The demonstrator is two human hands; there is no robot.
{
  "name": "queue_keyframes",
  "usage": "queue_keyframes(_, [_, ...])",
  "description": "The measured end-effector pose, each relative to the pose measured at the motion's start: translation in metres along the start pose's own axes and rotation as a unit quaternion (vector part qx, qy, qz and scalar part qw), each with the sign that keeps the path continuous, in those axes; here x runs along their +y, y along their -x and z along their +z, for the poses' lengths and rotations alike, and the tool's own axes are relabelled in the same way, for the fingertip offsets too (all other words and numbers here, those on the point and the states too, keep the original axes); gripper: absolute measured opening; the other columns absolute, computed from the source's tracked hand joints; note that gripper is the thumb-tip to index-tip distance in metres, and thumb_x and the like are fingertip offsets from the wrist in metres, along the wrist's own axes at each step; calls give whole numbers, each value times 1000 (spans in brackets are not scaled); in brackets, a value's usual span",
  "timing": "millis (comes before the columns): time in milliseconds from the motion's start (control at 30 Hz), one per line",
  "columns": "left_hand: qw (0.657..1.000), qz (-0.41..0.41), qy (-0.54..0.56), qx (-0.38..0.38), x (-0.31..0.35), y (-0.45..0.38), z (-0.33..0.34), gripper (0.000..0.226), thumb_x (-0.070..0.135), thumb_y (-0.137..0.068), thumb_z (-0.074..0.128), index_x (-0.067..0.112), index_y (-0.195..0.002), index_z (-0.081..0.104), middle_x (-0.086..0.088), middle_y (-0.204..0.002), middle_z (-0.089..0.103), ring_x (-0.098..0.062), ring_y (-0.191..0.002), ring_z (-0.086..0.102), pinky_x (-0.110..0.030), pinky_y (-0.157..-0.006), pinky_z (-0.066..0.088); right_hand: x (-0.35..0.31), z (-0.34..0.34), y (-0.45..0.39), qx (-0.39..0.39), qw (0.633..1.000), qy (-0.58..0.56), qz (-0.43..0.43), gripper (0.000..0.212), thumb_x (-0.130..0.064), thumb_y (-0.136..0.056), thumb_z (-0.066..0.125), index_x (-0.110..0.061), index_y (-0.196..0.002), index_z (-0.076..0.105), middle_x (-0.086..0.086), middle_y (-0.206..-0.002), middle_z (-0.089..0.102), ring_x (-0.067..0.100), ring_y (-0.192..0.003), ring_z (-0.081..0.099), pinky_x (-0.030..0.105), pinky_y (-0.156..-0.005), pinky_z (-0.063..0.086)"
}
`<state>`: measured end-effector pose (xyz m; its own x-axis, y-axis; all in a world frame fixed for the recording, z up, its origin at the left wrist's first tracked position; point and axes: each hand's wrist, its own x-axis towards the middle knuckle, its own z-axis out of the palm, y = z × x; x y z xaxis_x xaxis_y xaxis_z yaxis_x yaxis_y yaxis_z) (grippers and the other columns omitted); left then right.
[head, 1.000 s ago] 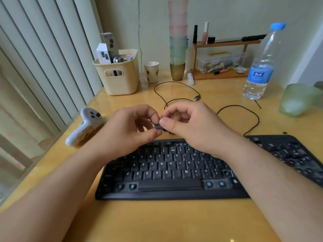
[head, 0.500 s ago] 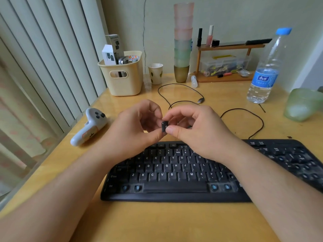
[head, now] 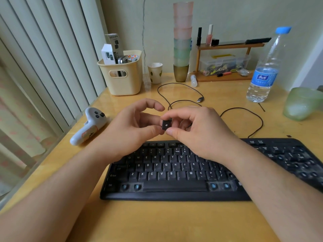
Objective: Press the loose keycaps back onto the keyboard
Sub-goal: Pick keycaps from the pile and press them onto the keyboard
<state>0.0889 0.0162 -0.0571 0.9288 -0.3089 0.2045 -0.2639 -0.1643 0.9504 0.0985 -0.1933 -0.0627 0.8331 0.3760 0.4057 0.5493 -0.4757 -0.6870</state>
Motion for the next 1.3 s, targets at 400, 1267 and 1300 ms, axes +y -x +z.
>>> queue_keyframes(400, [997, -41, 57, -11, 1, -1, -5, 48, 11, -86, 70, 16, -132, 57, -15, -86, 75, -19, -80, 69, -31, -80, 58, 0, 1, -1, 35, 999, -16, -17, 34, -18, -85, 84, -40, -110, 75, -11, -84, 66, 8, -73, 60, 15, -70, 49])
queue_keyframes(1267, [993, -74, 10, -92, 4, 1, -15, 59, 10, -87, 67, 18, -143, 49, -16, -111, 77, -22, -96, 74, -31, -87, 58, -2, 0, 0, 21, 996, 58, -65, 25, -29, -68, 95, -39, -77, 74, -15, -76, 67, 8, -75, 62, 23, -65, 49])
queue_keyframes(1300, [993, -72, 5, -88, 4, 1, -15, 58, 10, -87, 68, 18, -142, 49, -17, -109, 78, -21, -94, 74, -30, -85, 59, -2, 0, 0, 22, 996, 58, -64, 23, -28, -69, 94, -38, -78, 76, -15, -76, 68, 7, -76, 63, 21, -65, 49])
